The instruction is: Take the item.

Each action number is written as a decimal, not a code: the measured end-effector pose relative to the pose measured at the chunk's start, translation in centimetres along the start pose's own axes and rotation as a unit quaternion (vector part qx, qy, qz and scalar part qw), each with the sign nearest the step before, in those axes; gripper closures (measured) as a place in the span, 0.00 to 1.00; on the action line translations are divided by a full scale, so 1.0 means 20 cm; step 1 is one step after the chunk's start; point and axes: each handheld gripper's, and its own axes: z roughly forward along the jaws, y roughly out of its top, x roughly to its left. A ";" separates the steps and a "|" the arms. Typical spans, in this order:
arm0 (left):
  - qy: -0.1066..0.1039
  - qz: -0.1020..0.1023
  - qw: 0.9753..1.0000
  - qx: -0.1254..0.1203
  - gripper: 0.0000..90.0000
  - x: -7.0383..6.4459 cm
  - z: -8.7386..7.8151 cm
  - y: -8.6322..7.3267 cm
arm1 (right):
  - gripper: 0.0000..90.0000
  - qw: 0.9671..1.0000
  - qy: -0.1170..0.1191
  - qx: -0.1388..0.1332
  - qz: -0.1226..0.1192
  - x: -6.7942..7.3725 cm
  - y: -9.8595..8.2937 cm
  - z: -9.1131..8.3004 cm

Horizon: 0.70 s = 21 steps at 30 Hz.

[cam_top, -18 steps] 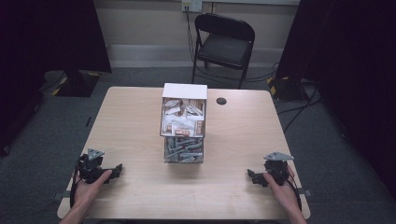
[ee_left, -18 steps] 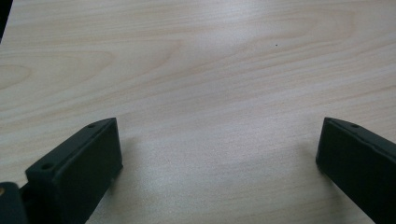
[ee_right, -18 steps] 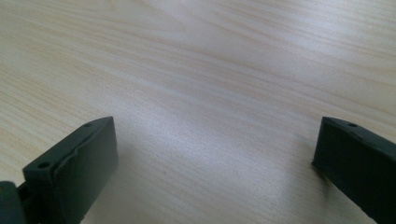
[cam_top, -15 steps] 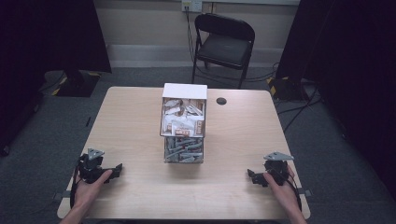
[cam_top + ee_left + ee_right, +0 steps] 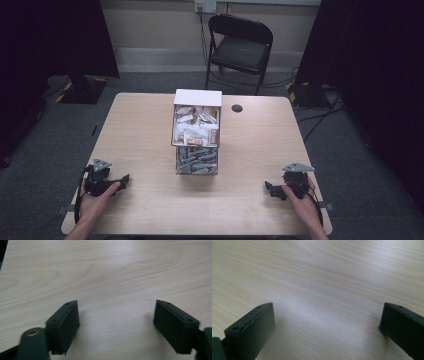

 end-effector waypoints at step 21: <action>-0.061 0.015 0.997 -0.047 0.35 -0.07 -0.11 0.05 | 0.00 1.000 0.000 0.000 0.000 0.00 0.00 0.00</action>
